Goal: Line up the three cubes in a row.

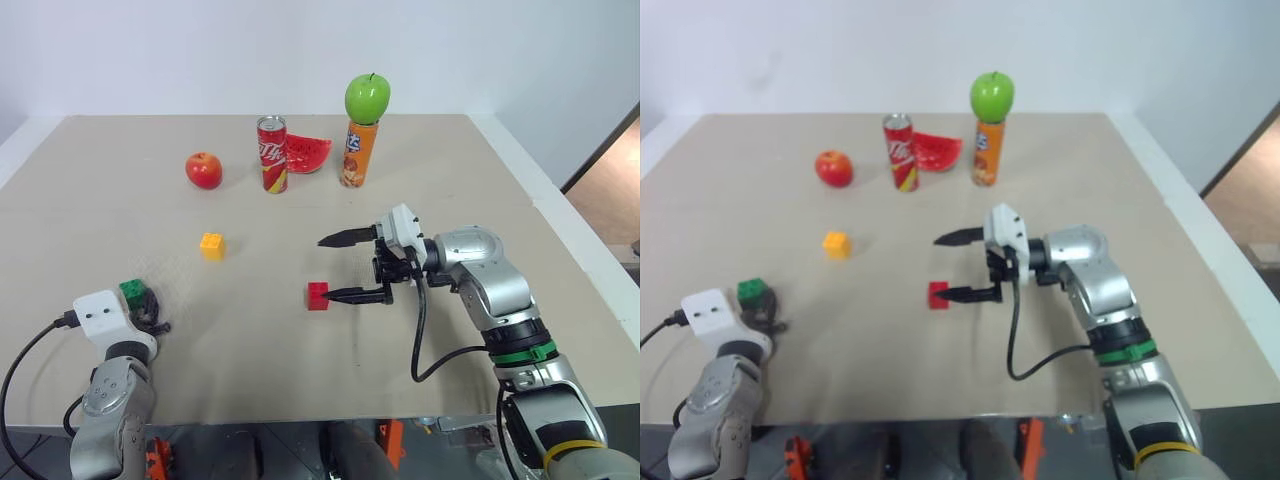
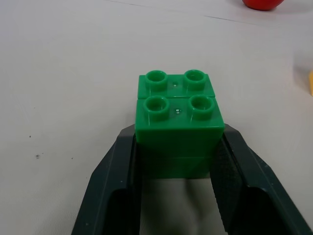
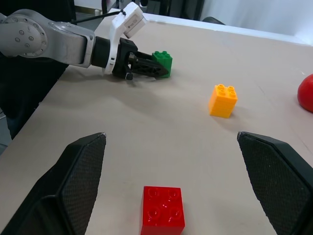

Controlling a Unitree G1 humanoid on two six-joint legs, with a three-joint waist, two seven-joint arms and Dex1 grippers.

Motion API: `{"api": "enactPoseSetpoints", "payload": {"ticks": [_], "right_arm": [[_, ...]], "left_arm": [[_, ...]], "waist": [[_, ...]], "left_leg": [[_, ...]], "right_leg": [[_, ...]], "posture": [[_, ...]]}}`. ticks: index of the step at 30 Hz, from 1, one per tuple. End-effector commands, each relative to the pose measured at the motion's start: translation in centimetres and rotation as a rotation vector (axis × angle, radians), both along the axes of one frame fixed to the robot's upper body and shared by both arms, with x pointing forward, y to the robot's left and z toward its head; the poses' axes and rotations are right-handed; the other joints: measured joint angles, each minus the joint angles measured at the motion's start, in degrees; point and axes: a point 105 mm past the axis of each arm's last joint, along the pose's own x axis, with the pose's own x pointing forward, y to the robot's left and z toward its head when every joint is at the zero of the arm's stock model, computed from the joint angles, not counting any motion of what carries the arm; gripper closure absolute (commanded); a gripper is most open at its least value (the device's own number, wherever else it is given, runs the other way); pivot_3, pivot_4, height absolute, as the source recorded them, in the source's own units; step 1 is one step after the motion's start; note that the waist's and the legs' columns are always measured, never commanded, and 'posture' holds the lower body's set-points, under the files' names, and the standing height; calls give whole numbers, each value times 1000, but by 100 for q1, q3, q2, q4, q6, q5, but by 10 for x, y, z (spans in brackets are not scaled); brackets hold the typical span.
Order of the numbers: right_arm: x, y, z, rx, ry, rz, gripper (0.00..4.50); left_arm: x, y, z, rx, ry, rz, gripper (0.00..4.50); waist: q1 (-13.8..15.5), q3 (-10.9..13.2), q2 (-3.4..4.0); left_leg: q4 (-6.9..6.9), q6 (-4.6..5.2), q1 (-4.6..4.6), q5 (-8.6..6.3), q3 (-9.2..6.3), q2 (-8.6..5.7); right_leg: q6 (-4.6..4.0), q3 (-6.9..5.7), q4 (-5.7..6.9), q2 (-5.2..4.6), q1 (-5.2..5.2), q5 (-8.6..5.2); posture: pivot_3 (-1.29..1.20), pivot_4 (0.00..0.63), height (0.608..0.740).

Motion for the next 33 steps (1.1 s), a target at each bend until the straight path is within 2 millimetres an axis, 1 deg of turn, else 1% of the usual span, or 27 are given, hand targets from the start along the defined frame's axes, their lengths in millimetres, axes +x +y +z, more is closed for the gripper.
{"api": "enactPoseSetpoints", "payload": {"ticks": [1,3,4,5,8,10,11,12,15,17,23,28,33], "right_arm": [[-3,-2,8,8,-53,5,0],[-3,-2,7,8,-56,4,0],[-3,-1,7,8,-58,4,0],[-3,-1,7,8,-60,4,0],[-2,-1,7,7,-64,4,0],[-1,0,8,6,-68,3,0],[-1,0,8,5,-69,2,0],[-1,0,8,5,-69,0,0],[0,1,9,3,-72,-7,0],[1,0,11,1,-78,-16,0],[4,-2,13,-2,-92,-42,0],[2,-7,15,4,-82,-66,0],[-1,-10,17,35,-9,-75,0]], "left_arm": [[-2,4,4,63,-7,-17,3179],[0,1,8,122,-12,-80,3179],[1,-6,13,154,-27,-150,3179],[3,-14,17,184,-38,-223,3179],[6,-48,25,243,-58,-479,3179],[5,-70,28,270,-67,-656,3179],[4,-77,29,280,-68,-720,3179],[1,-88,29,300,-67,-825,3179],[-3,-104,27,357,-49,-1069,3179],[-1,-106,31,381,-52,-1207,3179],[10,-103,38,427,-61,-1443,3179],[27,-111,46,464,-92,-1569,3179],[33,-124,45,477,-106,-1676,3179]], "waist": [[-3,0,0],[-3,0,0],[-3,0,0],[0,0,0],[1,0,0],[3,0,1],[2,0,1],[2,0,1],[2,1,2],[3,1,2],[0,2,4],[8,2,4],[7,2,4]], "left_leg": [[0,0,1,0,1,0],[-1,0,1,0,-1,1],[-1,0,1,0,-1,2],[-2,0,0,0,-2,2],[-2,-1,0,0,-1,2],[-2,-1,0,1,1,-2],[-2,-2,-1,1,3,-2],[-2,-2,-1,1,5,-3],[-5,-2,-2,1,3,-2],[-7,-1,-2,1,1,0],[-8,-1,-4,1,3,7],[-9,-1,-20,0,2,4],[-5,-1,-40,0,2,2]], "right_leg": [[0,1,0,0,0,0],[-1,0,0,1,0,0],[-1,-1,0,3,-1,-1],[-3,-2,1,3,-2,-1],[-4,-4,1,1,-2,-1],[-2,-3,0,-5,-2,-2],[-1,-1,0,-6,-2,-2],[0,0,-1,-7,-3,-3],[-3,-2,-1,-5,-6,-4],[-7,-5,0,-1,-8,-6],[-12,-5,2,7,-13,-6],[-9,-8,0,4,-27,-8],[-10,-6,2,2,-47,-5]], "posture": [[0,150,740],[0,150,740],[0,150,740],[0,150,740],[0,150,740],[0,150,740],[0,150,740],[0,150,740],[0,150,740],[0,150,740],[0,150,740],[0,150,740],[0,150,740]]}}
